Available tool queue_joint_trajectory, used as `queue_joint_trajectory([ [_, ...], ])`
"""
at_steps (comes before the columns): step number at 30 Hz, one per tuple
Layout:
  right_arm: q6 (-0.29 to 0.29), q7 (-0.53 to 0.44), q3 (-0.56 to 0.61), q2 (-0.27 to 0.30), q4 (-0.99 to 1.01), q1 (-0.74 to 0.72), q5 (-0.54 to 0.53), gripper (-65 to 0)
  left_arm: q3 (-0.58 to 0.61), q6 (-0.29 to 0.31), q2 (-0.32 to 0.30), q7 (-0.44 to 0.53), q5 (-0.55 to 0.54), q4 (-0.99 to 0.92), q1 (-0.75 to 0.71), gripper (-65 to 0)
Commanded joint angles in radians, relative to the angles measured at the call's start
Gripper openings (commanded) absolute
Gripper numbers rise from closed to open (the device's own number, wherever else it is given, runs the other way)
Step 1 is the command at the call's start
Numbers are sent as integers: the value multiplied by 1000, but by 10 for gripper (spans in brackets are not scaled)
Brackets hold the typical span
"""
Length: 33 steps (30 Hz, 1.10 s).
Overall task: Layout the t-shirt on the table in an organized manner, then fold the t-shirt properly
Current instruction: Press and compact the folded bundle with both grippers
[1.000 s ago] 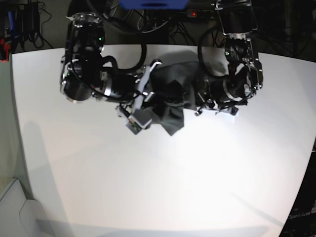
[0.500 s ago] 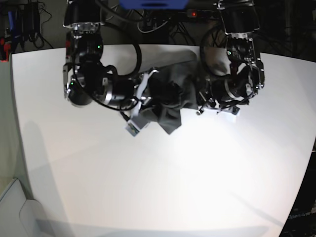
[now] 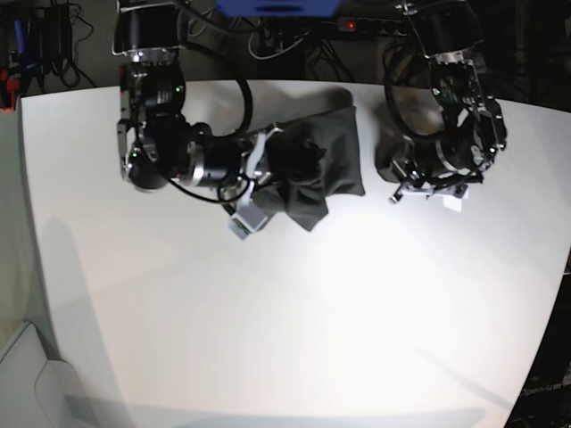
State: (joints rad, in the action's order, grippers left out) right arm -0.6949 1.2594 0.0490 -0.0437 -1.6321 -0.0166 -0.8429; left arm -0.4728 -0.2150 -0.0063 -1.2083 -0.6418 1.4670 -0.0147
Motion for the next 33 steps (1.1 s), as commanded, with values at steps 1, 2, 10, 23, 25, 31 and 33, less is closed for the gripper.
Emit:
queue_joint_trajectory([
  [1,-3,-20,1,-3,-17,-15,-26,-608,-16,-7,-7,-18,7,33,5,-650],
  [2,-3,-20,1,-3,-17,-15,-26,-606,-33,-7,-7,-28,7,51,5,-650],
  [10,-3,-19,22,-5,-21,-15,-31,-396,-123,-5,-8,-71,7,116,0,-650],
  [23,-3,-20,116,8,-173,-41,-31,-299,-140,-2,-42,-61,7,116,-38,-650],
  [25,-3,-20,74,20,-165,-44,-32,-299,-165,-2,-56,-66,7,116,-51,-650],
  [31,-3,-19,-1,21,-46,-50,-31,-300,-251,-1,-62,-69,7,116,-58,-650],
  [33,-3,-19,-1,8,-21,-41,-31,-301,-254,-1,-77,-69,7,116,-60,-650],
])
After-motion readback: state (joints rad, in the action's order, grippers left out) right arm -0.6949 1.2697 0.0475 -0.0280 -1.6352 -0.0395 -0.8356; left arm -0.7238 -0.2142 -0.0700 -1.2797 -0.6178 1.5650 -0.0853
